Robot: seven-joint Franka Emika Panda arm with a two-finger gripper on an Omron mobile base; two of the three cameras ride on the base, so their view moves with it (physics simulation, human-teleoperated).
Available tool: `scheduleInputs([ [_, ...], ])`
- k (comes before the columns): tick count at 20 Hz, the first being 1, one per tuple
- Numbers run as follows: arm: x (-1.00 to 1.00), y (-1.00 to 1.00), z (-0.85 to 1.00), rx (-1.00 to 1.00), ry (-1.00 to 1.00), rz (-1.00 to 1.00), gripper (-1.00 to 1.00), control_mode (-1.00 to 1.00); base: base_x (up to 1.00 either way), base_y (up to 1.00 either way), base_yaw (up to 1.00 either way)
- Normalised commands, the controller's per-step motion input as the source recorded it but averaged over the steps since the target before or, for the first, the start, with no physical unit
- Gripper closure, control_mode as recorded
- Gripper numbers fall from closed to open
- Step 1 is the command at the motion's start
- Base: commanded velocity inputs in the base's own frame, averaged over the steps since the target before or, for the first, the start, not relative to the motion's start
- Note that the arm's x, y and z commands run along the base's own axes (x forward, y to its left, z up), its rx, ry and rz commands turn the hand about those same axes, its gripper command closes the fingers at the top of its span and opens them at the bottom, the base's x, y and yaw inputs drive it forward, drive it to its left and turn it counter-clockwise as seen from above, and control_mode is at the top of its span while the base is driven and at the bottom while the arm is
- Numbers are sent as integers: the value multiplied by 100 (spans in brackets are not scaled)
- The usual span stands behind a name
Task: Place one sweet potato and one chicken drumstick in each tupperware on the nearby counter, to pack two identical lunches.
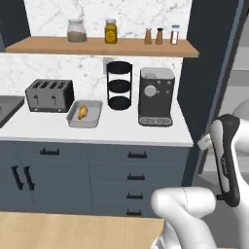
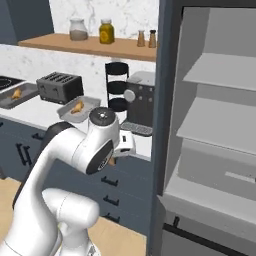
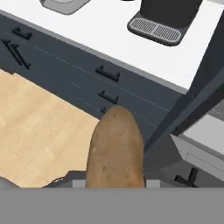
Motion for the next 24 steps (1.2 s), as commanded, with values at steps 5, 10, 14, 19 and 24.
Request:
scheduleInputs([
  [5, 0, 0, 0, 0, 0, 0, 100, 100, 100, 100, -15],
  [10, 0, 0, 0, 0, 0, 0, 100, 100, 100, 96, -27],
  [14, 0, 0, 0, 0, 0, 0, 100, 100, 100, 88, -26],
  [19, 40, 26, -19, -4, 6, -11, 100, -100, 54, 49, -15],
  [24, 100, 25, -85, -6, 22, -26, 100, -100, 0, 0, 0],
])
